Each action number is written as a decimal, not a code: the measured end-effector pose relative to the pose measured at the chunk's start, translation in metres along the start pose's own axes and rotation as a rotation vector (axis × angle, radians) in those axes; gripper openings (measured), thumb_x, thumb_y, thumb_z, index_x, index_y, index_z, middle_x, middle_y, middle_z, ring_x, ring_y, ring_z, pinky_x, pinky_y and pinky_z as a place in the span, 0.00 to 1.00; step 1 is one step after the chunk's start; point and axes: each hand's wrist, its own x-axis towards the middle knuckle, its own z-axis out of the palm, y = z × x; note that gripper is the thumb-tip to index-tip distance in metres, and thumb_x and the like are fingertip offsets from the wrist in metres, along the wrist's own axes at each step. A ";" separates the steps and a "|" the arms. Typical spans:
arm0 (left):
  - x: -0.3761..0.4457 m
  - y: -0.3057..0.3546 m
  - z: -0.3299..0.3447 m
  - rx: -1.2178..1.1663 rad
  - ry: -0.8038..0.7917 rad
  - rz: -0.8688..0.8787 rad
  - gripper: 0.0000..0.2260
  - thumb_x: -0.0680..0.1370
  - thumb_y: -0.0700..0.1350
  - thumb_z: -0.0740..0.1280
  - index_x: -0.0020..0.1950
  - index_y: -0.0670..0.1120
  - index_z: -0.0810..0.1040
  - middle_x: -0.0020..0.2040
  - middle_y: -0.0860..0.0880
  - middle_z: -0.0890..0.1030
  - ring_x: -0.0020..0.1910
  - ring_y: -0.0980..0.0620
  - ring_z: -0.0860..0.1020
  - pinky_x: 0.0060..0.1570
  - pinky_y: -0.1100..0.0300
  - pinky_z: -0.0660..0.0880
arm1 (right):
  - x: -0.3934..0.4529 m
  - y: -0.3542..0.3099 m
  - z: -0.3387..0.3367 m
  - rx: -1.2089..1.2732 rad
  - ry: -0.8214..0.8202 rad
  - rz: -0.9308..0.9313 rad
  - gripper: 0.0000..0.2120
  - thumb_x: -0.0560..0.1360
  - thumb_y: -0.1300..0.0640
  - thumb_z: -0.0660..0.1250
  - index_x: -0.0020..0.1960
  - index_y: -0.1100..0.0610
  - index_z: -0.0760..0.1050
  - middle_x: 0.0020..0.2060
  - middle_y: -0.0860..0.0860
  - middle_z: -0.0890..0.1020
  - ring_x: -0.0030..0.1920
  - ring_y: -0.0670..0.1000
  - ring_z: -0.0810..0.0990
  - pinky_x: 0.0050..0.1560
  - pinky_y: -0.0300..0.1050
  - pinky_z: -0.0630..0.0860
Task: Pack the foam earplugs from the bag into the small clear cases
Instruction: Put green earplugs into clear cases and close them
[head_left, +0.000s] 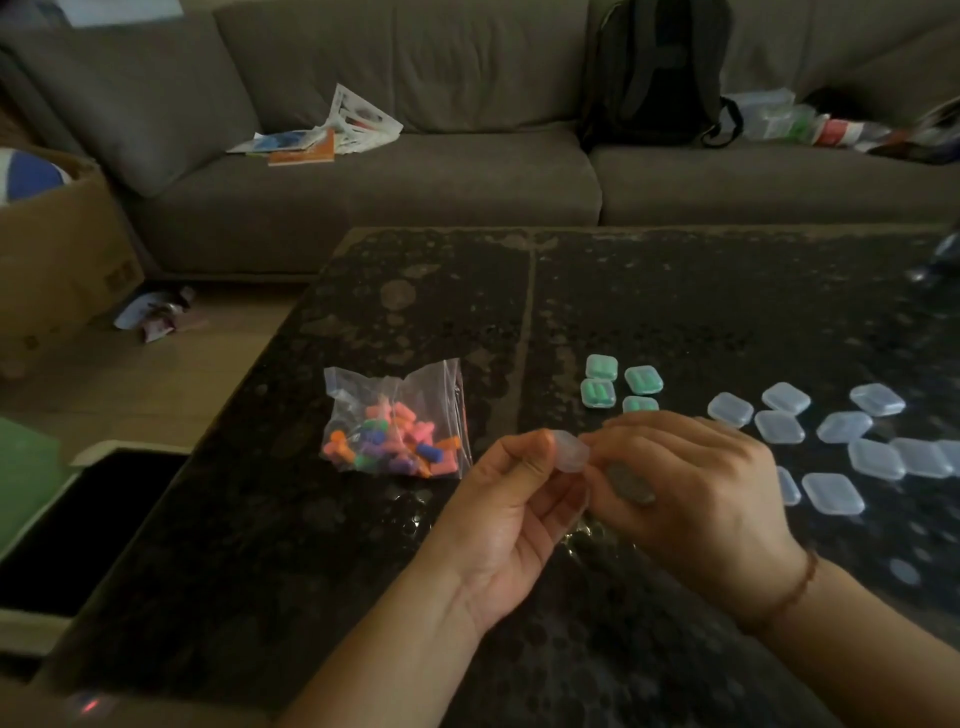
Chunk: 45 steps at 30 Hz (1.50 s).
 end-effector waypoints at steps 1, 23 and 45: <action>0.001 0.000 -0.001 0.001 0.005 -0.001 0.18 0.64 0.47 0.79 0.49 0.41 0.81 0.52 0.40 0.84 0.50 0.46 0.85 0.50 0.55 0.84 | 0.000 0.000 0.001 -0.002 0.010 0.005 0.09 0.74 0.50 0.68 0.45 0.55 0.83 0.42 0.48 0.85 0.45 0.49 0.84 0.38 0.48 0.81; -0.007 0.023 -0.002 0.383 -0.019 -0.111 0.16 0.77 0.45 0.70 0.64 0.46 0.82 0.56 0.44 0.86 0.55 0.46 0.85 0.46 0.56 0.81 | 0.007 0.000 -0.006 0.418 -0.073 0.394 0.17 0.74 0.46 0.60 0.60 0.48 0.75 0.52 0.40 0.79 0.50 0.38 0.80 0.47 0.33 0.79; 0.003 0.124 -0.115 0.340 0.757 0.323 0.14 0.80 0.44 0.69 0.66 0.48 0.78 0.59 0.46 0.80 0.57 0.48 0.79 0.51 0.55 0.73 | 0.110 -0.009 0.134 0.389 -0.696 0.110 0.12 0.74 0.41 0.66 0.50 0.23 0.69 0.76 0.36 0.43 0.74 0.46 0.40 0.72 0.55 0.51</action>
